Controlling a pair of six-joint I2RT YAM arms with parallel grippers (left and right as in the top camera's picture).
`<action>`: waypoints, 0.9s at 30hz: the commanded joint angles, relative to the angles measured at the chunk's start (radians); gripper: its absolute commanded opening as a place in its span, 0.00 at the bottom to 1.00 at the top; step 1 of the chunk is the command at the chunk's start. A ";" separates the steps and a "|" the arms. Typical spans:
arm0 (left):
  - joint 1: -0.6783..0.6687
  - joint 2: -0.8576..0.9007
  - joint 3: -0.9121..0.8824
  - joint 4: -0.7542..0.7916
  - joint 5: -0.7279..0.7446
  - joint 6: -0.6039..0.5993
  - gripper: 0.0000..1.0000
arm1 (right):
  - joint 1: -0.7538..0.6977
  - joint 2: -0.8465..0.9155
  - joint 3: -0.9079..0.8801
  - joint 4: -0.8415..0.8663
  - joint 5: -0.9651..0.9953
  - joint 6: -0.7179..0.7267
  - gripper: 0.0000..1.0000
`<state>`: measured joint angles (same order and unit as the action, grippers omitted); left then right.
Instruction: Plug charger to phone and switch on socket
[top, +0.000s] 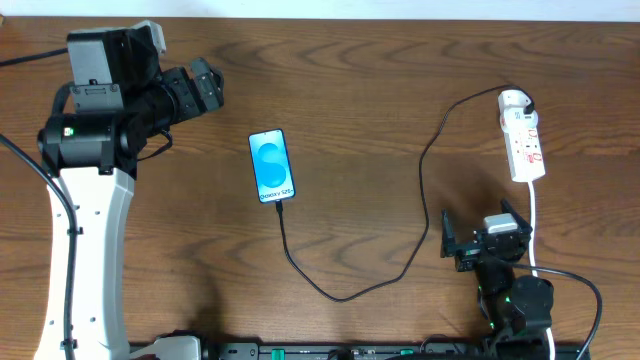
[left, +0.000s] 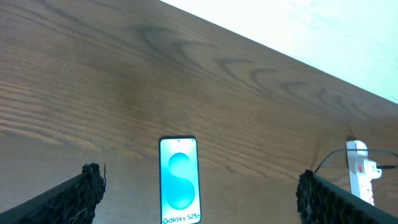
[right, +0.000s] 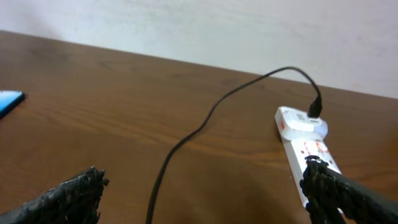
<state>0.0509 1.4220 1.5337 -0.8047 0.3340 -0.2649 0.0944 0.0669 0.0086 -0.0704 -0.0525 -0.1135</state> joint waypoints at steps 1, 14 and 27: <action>0.004 -0.008 0.002 0.001 -0.006 -0.002 1.00 | 0.005 -0.048 -0.003 -0.004 0.005 0.015 0.99; 0.004 -0.008 0.002 0.001 -0.006 -0.002 1.00 | 0.004 -0.062 -0.003 -0.001 0.008 0.015 0.99; 0.004 -0.008 0.002 -0.033 -0.007 -0.002 1.00 | 0.004 -0.062 -0.003 -0.001 0.008 0.015 0.99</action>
<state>0.0509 1.4220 1.5337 -0.8085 0.3336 -0.2649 0.0944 0.0143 0.0086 -0.0700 -0.0513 -0.1127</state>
